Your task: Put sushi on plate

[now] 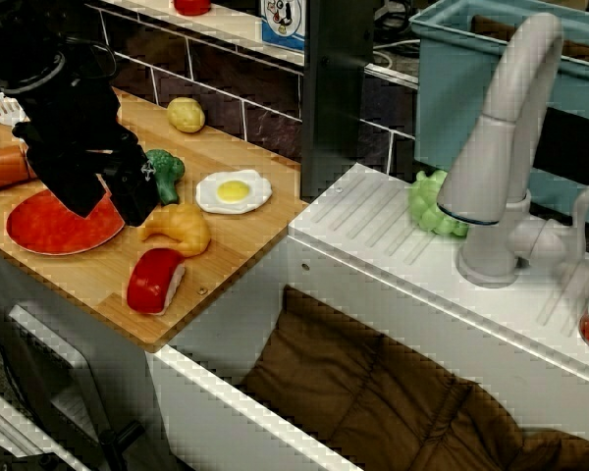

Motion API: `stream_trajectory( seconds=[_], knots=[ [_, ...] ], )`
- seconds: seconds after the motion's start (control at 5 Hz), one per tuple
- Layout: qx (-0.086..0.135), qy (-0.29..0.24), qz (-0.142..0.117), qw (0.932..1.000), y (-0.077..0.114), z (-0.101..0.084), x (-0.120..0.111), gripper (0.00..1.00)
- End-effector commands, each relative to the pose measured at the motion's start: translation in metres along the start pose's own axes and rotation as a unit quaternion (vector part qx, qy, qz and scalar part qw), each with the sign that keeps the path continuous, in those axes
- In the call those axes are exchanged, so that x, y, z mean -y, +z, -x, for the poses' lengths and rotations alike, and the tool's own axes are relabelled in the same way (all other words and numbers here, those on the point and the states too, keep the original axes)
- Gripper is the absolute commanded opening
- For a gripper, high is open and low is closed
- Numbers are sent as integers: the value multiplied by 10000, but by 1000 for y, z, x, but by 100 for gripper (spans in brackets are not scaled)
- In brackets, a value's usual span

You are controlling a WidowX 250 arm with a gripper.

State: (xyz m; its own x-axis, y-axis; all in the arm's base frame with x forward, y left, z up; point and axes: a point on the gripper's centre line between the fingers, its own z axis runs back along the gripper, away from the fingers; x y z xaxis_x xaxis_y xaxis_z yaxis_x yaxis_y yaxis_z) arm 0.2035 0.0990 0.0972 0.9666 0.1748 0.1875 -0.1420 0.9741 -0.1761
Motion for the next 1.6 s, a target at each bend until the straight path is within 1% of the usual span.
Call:
stream_trajectory(
  seconds=[0.0,0.2,0.4,0.6,0.8,1.0,1.2,1.4],
  knots=[
    [0,0,0,10000,0,0,0,100],
    [353,-792,-565,9946,-27,-2,16,100],
    [542,-1368,-816,9858,-41,-6,14,100],
    [403,-1396,-891,9854,-46,-12,8,100],
    [447,-1352,-867,9860,-42,-13,6,100],
    [389,-1150,-723,9900,-40,-14,5,100],
    [381,-849,-637,9936,-34,-11,9,100],
    [631,-174,-646,9958,-34,-5,13,100]
  ],
)
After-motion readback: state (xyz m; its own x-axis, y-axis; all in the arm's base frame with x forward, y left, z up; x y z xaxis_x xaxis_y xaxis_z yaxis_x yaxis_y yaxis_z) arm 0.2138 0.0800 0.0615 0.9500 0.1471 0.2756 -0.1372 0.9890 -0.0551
